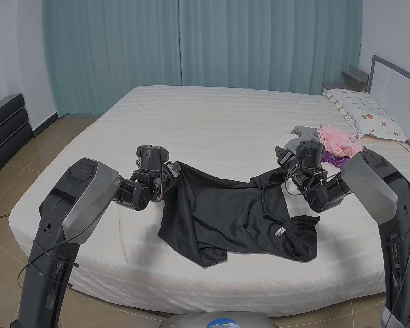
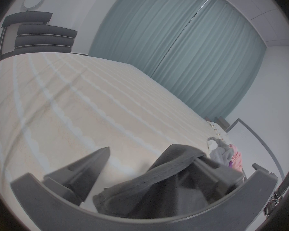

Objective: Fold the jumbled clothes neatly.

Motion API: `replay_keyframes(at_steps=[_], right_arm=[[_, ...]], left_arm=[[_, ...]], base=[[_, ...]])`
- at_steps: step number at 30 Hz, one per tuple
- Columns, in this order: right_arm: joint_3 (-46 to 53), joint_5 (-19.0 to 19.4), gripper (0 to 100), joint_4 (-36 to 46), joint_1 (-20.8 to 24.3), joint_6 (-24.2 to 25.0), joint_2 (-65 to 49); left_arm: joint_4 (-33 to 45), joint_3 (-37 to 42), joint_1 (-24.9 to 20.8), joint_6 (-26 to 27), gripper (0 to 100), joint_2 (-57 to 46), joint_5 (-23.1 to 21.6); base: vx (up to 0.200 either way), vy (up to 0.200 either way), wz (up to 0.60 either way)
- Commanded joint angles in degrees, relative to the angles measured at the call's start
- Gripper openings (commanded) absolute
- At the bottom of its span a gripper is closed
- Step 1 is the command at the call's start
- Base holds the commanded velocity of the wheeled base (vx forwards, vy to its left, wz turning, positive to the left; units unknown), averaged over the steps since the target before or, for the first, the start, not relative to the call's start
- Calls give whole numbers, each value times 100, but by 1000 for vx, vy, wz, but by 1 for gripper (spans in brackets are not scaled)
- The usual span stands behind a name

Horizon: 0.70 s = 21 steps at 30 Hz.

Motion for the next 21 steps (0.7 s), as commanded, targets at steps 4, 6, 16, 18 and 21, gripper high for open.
replay_keyframes(at_steps=[4,6,16,18,21], right_arm=[[169,-56,100,-352,-309,25,-185],[397,-30,100,-317,-371,34,-396],[2533,955,100,-414,-573,447,-1890],[2682,990,100,-414,-582,517,-2048],[3456,1359,100,-431,-582,614,-2628]], left_arm=[[291,127,138,-2,100,-64,309],[370,276,208,-11,100,-274,309],[176,2561,446,-11,100,-1953,-789],[115,2798,472,-11,100,-2120,-877],[-254,3554,525,-11,100,-2648,-991]], base=[[0,0,0],[0,0,0],[0,0,0],[0,0,0],[0,0,0]])
